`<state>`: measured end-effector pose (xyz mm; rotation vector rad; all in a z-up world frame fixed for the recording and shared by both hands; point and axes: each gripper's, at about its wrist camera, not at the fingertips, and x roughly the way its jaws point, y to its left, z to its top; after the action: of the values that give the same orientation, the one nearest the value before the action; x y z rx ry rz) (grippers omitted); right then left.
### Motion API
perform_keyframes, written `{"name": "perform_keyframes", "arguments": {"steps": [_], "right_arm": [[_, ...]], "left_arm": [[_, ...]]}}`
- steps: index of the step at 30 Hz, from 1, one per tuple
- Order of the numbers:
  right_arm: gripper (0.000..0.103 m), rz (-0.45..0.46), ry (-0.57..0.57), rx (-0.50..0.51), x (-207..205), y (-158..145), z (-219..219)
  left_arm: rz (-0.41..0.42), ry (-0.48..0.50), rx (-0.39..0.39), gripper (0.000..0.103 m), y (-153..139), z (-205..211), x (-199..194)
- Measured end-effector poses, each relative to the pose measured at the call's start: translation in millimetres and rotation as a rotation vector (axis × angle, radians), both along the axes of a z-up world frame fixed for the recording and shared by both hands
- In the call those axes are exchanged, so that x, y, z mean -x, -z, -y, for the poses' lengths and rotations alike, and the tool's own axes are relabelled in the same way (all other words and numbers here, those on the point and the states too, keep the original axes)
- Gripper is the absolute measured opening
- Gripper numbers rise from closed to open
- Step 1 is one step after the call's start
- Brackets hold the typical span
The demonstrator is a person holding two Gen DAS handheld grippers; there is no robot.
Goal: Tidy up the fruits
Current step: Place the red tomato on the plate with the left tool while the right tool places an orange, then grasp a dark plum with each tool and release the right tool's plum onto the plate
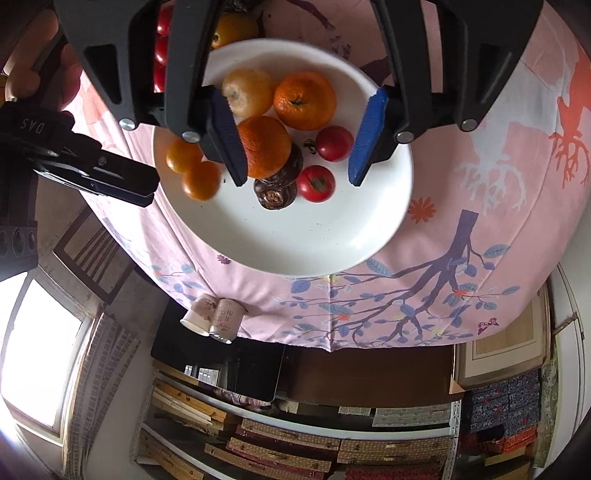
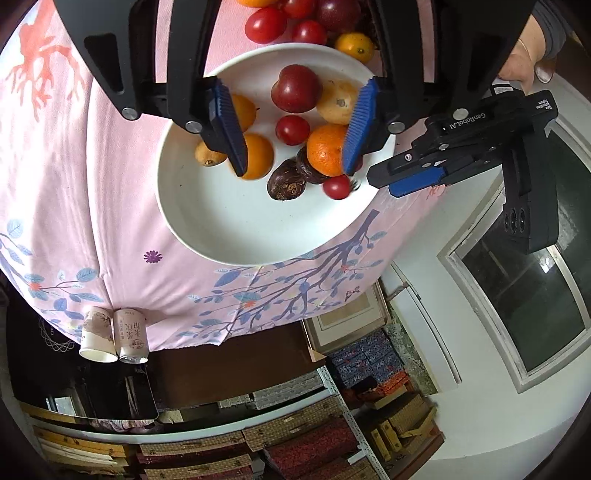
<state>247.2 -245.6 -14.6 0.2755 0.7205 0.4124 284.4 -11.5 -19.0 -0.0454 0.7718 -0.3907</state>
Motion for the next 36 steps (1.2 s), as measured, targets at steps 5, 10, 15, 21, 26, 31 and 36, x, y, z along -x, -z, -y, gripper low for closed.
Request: {"name": "perform_keyframes", "arguments": {"steps": [5,10,15,21,26,31,36], "right_arm": [[0.057,0.01,-0.007,0.033,37,8,12],[0.06,0.001,0.022,0.026,79,28,37],[0.061,0.007,0.07,-0.027,105,47,61],[0.062,0.004,0.083,-0.071,107,58,73],[0.062,0.005,0.052,-0.076,107,59,70],[0.062,0.0,-0.061,-0.019,113,60,52],[0.062,-0.024,-0.119,0.051,119,63,36]], "left_arm": [[0.041,0.066,-0.058,0.063,2,1,55],[0.031,0.181,-0.194,0.063,28,19,123],[0.013,0.284,-0.296,0.061,60,43,165],[-0.044,0.28,-0.306,0.046,77,60,155],[-0.052,0.273,-0.236,0.041,74,59,148],[0.063,0.225,-0.141,0.041,60,39,160],[0.083,0.227,-0.129,0.041,56,38,165]]}}
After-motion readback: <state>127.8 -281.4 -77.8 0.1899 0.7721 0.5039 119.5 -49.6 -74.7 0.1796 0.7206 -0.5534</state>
